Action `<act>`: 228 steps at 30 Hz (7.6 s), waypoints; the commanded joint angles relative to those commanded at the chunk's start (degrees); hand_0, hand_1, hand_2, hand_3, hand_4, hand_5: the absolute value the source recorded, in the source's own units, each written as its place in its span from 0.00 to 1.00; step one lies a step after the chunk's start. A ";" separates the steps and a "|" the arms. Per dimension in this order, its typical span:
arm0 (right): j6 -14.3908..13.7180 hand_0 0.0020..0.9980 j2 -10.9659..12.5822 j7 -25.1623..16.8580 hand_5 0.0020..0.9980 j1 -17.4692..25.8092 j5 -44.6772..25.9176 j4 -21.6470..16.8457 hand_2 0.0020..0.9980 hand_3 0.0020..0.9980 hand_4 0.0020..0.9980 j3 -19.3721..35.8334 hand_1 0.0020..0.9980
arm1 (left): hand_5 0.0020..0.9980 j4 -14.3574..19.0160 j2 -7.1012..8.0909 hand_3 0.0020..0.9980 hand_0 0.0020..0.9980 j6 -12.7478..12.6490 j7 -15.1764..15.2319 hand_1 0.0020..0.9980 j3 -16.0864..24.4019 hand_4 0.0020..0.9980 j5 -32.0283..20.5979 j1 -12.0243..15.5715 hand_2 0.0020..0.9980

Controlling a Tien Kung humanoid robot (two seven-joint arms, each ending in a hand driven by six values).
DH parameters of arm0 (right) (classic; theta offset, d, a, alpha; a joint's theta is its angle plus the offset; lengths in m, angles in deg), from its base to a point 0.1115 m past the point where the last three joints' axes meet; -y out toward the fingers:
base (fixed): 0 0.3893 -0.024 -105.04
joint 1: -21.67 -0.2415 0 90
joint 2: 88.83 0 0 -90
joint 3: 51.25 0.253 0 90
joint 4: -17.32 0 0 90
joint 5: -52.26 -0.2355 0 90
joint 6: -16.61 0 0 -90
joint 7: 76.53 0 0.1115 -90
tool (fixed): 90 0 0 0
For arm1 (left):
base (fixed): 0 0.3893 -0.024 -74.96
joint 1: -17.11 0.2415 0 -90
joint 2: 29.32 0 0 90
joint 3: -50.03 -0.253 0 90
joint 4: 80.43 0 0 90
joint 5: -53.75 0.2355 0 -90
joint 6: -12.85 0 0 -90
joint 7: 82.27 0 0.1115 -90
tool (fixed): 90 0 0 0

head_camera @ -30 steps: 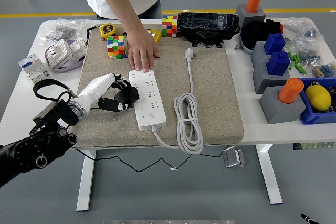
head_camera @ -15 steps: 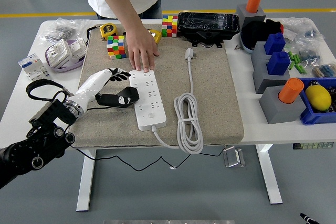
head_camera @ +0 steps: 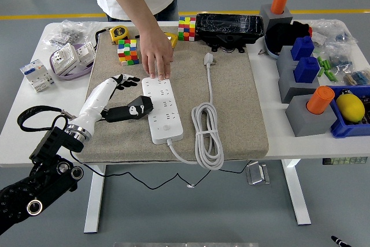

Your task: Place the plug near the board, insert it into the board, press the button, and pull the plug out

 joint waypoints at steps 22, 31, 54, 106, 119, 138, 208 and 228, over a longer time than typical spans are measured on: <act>-0.01 0.60 0.39 -0.06 0.49 -0.24 0.11 -0.31 0.64 0.55 0.95 -0.82 0.64 | 0.55 -0.80 -0.24 0.77 0.78 -2.76 -3.76 0.81 -3.17 0.93 5.96 2.74 0.79; 0.01 0.60 0.25 -0.03 0.49 -0.27 0.13 -0.23 0.64 0.55 0.95 -0.33 0.64 | 0.56 -0.39 -0.95 0.78 0.78 -2.51 -3.63 0.80 -3.95 0.92 5.88 0.87 0.78; 0.04 0.60 0.11 -0.01 0.49 -0.04 0.39 -0.31 0.64 0.55 0.95 0.85 0.64 | 0.57 0.44 -2.96 0.77 0.78 -1.52 -4.26 0.80 -6.60 0.91 5.63 -2.83 0.77; -0.01 0.60 0.04 -0.24 0.49 0.17 0.42 -0.46 0.64 0.55 0.95 1.58 0.64 | 0.58 -1.02 -4.07 0.75 0.77 -0.48 -6.81 0.78 -8.86 0.91 8.76 -4.84 0.76; -0.04 0.60 0.13 -0.28 0.49 0.23 0.56 -0.55 0.64 0.55 0.95 1.60 0.64 | 0.58 3.73 -3.04 0.74 0.75 -0.56 -5.93 0.76 -7.20 0.91 7.18 -4.39 0.74; 0.02 0.60 0.24 -0.18 0.49 0.23 0.69 -0.61 0.64 0.55 0.95 1.40 0.64 | 0.00 22.30 0.70 0.85 0.09 22.56 -28.60 0.07 -4.55 0.75 8.43 -2.87 0.16; -0.01 0.60 0.04 -0.16 0.49 0.02 0.47 -0.27 0.64 0.55 0.95 1.37 0.64 | 0.42 10.44 0.97 0.42 0.45 3.33 -0.13 0.52 -0.31 0.83 -35.29 0.65 0.52; -0.01 0.60 0.04 -0.19 0.49 0.08 0.29 -0.03 0.64 0.55 0.95 1.24 0.64 | 0.40 10.82 0.77 0.45 0.45 3.15 -0.75 0.52 0.24 0.81 -34.24 0.95 0.52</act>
